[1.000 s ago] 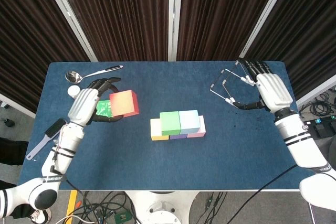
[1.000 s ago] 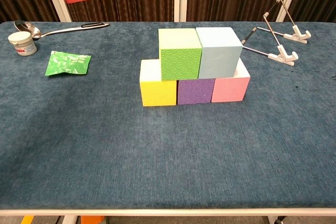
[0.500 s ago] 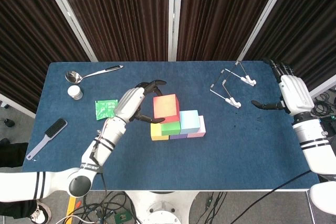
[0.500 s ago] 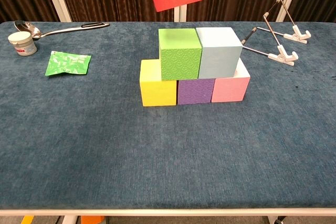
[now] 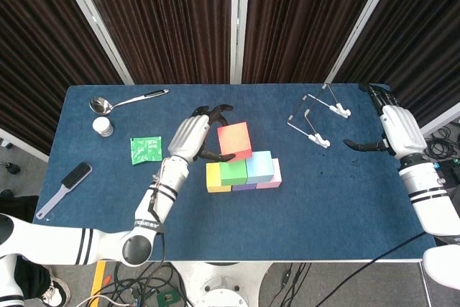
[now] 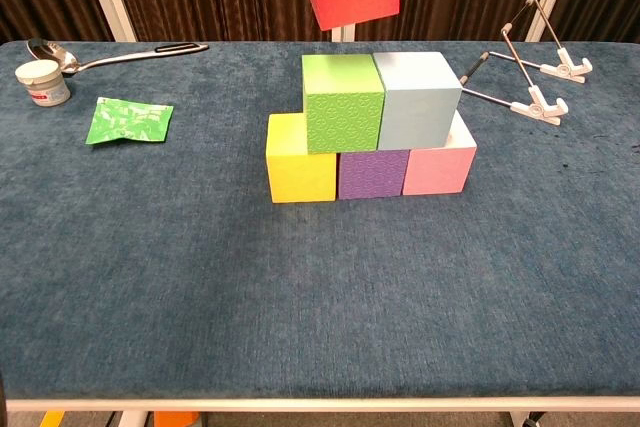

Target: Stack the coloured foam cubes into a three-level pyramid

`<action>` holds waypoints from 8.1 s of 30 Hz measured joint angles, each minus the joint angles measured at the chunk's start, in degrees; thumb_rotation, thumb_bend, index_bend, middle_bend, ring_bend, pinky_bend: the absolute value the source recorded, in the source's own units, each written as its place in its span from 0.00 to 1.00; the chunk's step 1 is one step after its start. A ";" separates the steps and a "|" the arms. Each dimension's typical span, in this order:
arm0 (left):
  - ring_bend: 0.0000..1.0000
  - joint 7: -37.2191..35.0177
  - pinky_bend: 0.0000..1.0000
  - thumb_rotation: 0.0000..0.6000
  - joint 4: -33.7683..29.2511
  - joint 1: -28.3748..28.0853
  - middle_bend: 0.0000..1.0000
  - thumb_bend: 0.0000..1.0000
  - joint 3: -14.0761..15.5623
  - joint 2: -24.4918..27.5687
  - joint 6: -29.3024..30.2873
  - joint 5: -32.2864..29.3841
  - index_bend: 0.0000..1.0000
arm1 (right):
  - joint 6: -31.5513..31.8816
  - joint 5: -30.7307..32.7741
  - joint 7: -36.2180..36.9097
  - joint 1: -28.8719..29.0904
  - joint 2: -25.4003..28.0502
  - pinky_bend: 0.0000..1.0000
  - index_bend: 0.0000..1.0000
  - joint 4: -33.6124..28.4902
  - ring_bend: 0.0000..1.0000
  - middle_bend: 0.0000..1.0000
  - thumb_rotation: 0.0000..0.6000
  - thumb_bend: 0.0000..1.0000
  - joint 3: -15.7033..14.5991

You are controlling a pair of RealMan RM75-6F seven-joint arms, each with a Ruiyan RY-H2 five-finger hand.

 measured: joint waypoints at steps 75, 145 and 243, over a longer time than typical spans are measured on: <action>0.25 2.64 0.07 1.00 2.65 -1.61 0.67 0.23 3.21 -2.70 -5.97 3.97 0.19 | -3.91 -5.02 9.51 -2.45 -4.36 0.00 0.00 9.46 0.00 0.08 1.00 0.04 -1.18; 0.19 -2.53 0.06 1.00 4.88 -1.65 0.28 0.17 3.74 -2.74 -9.15 3.28 0.11 | -4.96 -6.96 10.06 -2.23 -5.43 0.00 0.00 10.59 0.00 0.07 1.00 0.04 -2.35; 0.00 -34.35 0.00 1.00 8.03 33.82 0.07 0.14 15.54 23.97 -11.72 28.52 0.07 | -16.40 1.33 -10.87 21.35 -12.90 0.00 0.00 -1.48 0.00 0.45 1.00 0.13 -0.91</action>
